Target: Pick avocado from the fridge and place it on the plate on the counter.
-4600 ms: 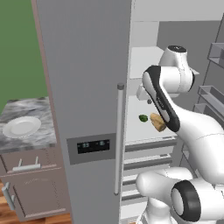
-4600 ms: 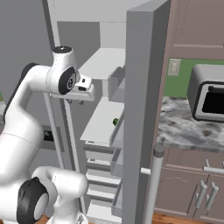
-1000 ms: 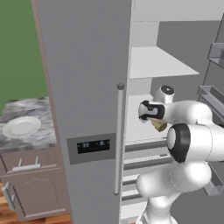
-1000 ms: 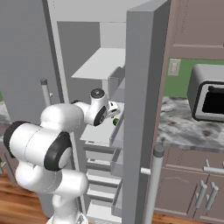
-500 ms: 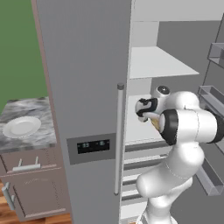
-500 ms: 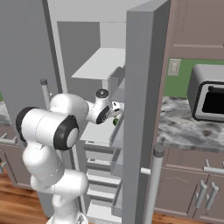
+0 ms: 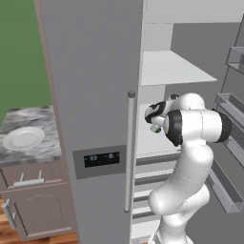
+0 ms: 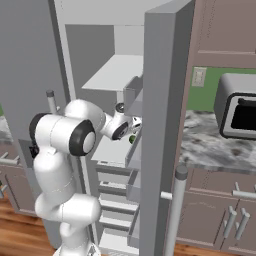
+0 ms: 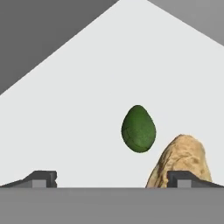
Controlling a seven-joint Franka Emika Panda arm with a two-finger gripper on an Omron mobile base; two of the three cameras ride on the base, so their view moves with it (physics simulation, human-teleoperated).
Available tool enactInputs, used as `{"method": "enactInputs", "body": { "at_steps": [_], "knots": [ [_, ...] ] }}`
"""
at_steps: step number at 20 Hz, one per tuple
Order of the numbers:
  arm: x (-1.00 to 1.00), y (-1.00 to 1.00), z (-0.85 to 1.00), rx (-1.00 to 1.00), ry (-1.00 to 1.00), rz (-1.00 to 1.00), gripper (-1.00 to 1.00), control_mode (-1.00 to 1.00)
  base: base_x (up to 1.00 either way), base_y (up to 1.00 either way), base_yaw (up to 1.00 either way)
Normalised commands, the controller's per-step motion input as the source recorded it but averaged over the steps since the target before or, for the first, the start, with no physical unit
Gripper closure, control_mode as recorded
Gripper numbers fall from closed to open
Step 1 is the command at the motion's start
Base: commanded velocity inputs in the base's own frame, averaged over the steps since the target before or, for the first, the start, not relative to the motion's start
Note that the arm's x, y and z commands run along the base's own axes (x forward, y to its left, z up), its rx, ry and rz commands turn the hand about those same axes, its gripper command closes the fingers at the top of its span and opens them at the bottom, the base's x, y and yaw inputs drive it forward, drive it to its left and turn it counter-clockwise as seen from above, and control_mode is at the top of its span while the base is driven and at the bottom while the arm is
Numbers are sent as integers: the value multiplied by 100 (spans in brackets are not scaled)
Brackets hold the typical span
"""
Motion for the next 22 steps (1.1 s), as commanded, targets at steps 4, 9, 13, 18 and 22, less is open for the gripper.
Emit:
{"method": "enactInputs", "body": {
  "at_steps": [4, 9, 13, 18, 22],
  "knots": [
    [36, -9, -16, 0, 4, 5, -100, -100, 0, 0, 0],
    [31, -5, -20, 0, 12, 5, -100, -100, 0, 0, 0],
    [30, -1, -22, 0, 13, 4, -100, -100, 0, 0, 0],
    [27, 0, -27, 0, 13, 3, -100, -100, 0, 0, 0],
    [24, 0, -23, 0, 7, 2, -100, -100, 0, 0, 0]
  ]
}}
